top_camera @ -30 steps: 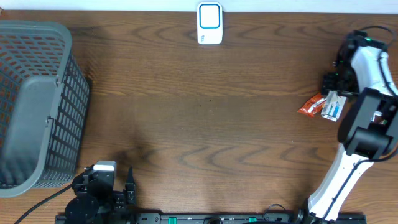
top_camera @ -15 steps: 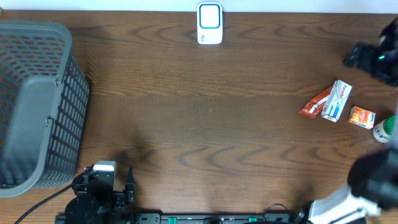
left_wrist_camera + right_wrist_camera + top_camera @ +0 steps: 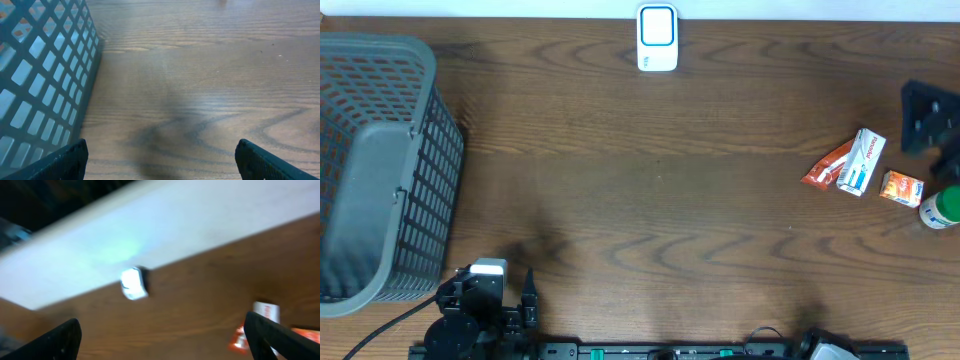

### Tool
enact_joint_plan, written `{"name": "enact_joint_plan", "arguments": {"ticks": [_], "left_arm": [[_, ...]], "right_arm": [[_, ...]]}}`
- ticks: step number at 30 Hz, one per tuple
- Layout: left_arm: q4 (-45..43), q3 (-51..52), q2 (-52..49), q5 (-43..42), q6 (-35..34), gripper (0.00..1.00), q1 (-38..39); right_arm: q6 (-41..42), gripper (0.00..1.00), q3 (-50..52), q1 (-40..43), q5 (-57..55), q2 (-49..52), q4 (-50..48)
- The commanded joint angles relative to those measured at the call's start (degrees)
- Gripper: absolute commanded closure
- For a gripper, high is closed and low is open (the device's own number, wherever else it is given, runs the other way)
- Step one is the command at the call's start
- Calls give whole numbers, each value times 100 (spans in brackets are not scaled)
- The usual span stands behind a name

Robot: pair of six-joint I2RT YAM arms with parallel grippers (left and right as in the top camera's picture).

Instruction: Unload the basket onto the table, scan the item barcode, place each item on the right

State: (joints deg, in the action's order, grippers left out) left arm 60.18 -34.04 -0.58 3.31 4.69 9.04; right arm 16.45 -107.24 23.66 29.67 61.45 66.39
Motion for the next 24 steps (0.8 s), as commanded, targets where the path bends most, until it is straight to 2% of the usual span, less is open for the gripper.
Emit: {"name": "enact_joint_plan", "arguments": {"ticks": [1, 7, 16, 20, 24], "left_arm": [[-2, 7, 31, -13, -9, 7, -24], [-17, 7, 31, 59, 103, 7, -24], [-42, 7, 31, 96, 190, 7, -24], [-107, 9, 31, 66, 188, 7, -24], [-824, 9, 31, -125, 188, 7, -24]], "right_arm": [[807, 1, 0, -13, 595, -533, -26], [1305, 1, 0, -79, 883, -1311, -468], [2330, 1, 0, -216, 1523, -1421, -2168], [2199, 1, 0, -219, 1591, -1421, -2599], [1884, 1, 0, -402, 1615, -1421, -2592]]}}
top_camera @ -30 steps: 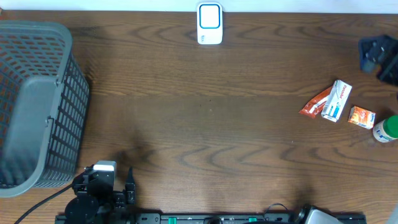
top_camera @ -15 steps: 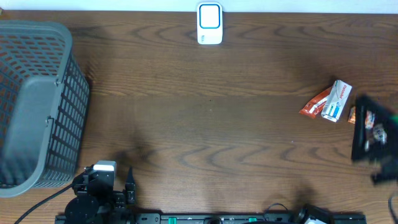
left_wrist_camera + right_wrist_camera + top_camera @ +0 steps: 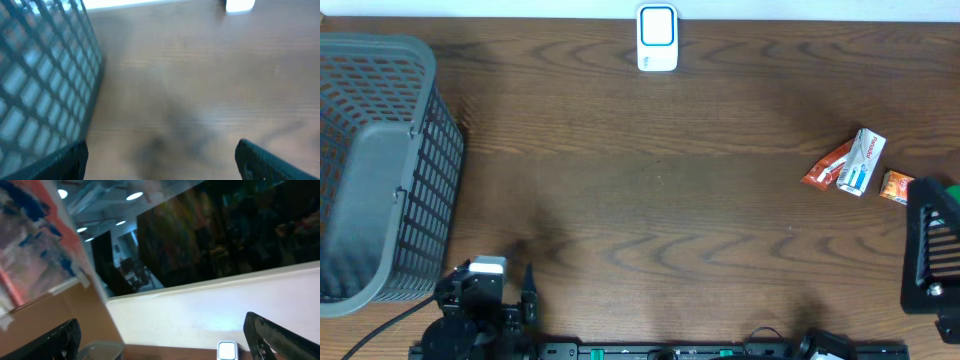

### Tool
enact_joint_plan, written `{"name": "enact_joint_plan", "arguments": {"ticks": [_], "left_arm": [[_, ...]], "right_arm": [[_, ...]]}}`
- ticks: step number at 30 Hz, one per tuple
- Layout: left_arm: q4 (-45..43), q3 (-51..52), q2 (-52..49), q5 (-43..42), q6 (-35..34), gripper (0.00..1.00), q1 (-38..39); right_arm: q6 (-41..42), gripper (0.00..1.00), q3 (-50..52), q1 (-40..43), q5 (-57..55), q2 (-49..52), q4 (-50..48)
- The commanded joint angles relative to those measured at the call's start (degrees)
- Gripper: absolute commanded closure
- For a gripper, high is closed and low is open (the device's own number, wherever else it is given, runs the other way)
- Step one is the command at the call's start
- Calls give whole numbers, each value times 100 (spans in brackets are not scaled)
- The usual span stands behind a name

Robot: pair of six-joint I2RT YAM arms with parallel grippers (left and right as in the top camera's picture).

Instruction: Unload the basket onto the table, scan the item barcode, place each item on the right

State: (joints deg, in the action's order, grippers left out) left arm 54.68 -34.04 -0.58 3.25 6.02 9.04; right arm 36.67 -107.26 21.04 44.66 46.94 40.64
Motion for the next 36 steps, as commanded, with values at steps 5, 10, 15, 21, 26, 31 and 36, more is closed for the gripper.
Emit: {"name": "enact_joint_plan", "arguments": {"ticks": [5, 10, 15, 21, 26, 31, 36], "left_arm": [[-1200, 9, 31, -90, 125, 7, -24], [-1718, 9, 31, -90, 396, 7, -24], [-2138, 188, 31, -306, 828, 7, -24], [-3401, 1051, 31, -389, 833, 7, -24], [-4352, 1858, 31, -391, 833, 7, -24], [-4846, 2448, 31, -391, 839, 7, -24], [-5340, 2931, 31, -389, 966, 7, -24]], "right_arm": [[-542, 1, 9, -503, 155, 28, -81], [-850, 1, 9, -752, 160, 13, -103], [-848, 1, 9, -765, 326, 13, -258], [-850, 1, 9, -765, 323, 13, -417], [-846, 1, 15, -765, 323, 15, -531], [-846, 1, 15, -765, 323, 15, -789], [-846, 1, 15, -765, 326, 15, -984]]}}
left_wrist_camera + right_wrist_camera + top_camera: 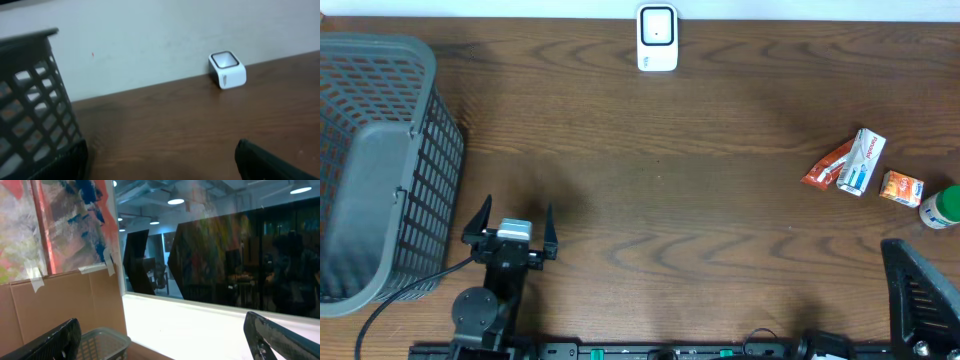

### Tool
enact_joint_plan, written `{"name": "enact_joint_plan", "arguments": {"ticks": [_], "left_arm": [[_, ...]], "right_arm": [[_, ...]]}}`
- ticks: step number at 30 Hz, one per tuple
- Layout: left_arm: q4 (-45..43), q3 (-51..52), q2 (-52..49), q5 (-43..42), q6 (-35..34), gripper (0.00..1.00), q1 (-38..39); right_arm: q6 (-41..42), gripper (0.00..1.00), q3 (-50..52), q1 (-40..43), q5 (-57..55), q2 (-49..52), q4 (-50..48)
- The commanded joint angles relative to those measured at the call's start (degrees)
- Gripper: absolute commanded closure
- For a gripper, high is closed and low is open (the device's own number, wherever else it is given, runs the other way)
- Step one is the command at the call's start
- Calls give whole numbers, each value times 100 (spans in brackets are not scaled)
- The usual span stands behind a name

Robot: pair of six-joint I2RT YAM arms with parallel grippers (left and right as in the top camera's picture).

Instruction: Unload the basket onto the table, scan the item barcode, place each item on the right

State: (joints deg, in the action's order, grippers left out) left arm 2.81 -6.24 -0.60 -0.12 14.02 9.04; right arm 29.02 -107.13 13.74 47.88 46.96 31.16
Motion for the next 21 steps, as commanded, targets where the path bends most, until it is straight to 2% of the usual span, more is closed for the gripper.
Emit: {"name": "enact_joint_plan", "arguments": {"ticks": [1, 16, 21], "left_arm": [[-197, 205, 33, -50, 188, 7, -24], [-20, 507, 31, 120, 184, 7, -24], [13, 507, 31, 116, 181, 7, -24]], "right_arm": [[-81, 1, 2, -35, 7, 13, -33], [-39, 1, 2, -61, 66, -26, -114], [-42, 1, 2, -450, -103, -83, -92]]}}
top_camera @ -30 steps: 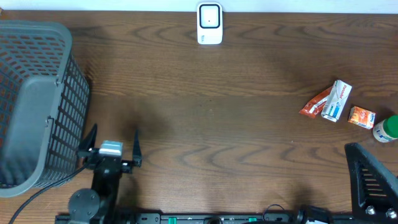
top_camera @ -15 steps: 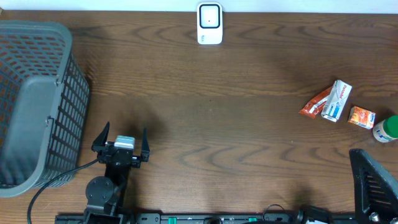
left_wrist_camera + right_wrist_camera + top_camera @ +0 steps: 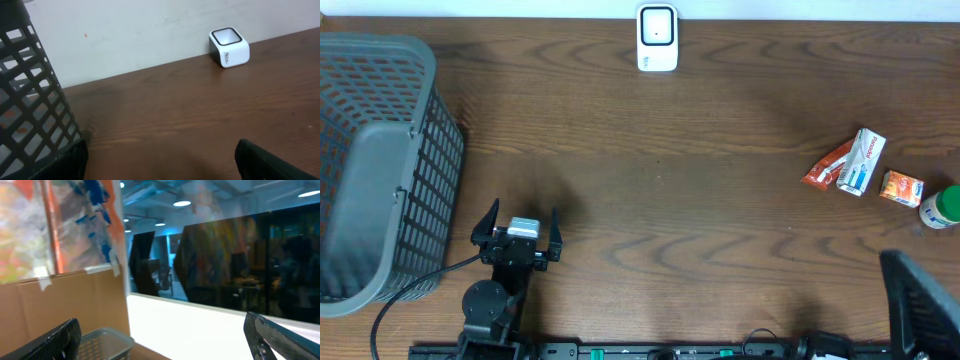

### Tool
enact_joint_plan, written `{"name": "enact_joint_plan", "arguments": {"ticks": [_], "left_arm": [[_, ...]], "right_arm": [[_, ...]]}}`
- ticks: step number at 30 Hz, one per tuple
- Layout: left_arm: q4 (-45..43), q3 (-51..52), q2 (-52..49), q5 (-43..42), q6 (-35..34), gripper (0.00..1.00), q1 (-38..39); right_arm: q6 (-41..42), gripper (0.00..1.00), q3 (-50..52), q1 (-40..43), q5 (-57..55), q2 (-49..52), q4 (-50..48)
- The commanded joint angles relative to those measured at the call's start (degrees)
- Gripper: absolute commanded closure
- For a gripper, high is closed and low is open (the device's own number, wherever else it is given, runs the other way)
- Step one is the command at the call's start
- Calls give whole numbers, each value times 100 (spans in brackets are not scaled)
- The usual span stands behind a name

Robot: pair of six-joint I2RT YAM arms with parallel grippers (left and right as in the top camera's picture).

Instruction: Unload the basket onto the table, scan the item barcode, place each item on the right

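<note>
The white barcode scanner (image 3: 657,38) stands at the table's far edge, also in the left wrist view (image 3: 229,47). The items lie at the right: a red packet (image 3: 826,166), a white box (image 3: 861,160), an orange box (image 3: 901,188) and a green-capped bottle (image 3: 942,208). My left gripper (image 3: 522,222) is open near the front left beside the basket, facing the scanner, with nothing between its fingers (image 3: 270,162). My right gripper (image 3: 160,342) is open and empty at the front right corner, its camera tilted up at the room.
A large grey mesh basket (image 3: 380,160) fills the left end of the table, with its wall close to my left gripper (image 3: 30,110). A white wall runs behind the scanner. Bare brown wood lies between the scanner and the items.
My left gripper has shifted slightly forward and still faces the scanner. My right arm sits a little lower in the front right corner. Both grippers stay open; the items have not moved.
First my left gripper looked down at the table beside the basket, while my right gripper was over the items at the right edge. Then the right arm was nearer the front, its camera tilted up. Later the left gripper had come forward, facing the scanner.
</note>
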State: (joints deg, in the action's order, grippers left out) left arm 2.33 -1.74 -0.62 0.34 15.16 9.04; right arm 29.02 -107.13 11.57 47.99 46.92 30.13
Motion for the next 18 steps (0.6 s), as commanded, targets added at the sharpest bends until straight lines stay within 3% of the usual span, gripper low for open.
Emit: {"name": "enact_joint_plan", "arguments": {"ticks": [1, 4, 8, 13, 18], "left_arm": [[63, 57, 33, 70, 68, 7, -24], [63, 57, 33, 70, 68, 7, -24], [66, 57, 33, 70, 68, 7, -24], [66, 57, 33, 72, 68, 7, -24], [63, 57, 33, 72, 68, 7, -24]], "right_arm": [[-61, 1, 2, -350, -155, -122, 55], [-302, 1, 2, -750, -446, -341, 319], [-538, 1, -2, -1187, -1692, -702, 638], [-1460, 1, -52, -1211, -2212, -820, 763], [-1543, 1, 81, -1215, -3056, -1051, 988]]}}
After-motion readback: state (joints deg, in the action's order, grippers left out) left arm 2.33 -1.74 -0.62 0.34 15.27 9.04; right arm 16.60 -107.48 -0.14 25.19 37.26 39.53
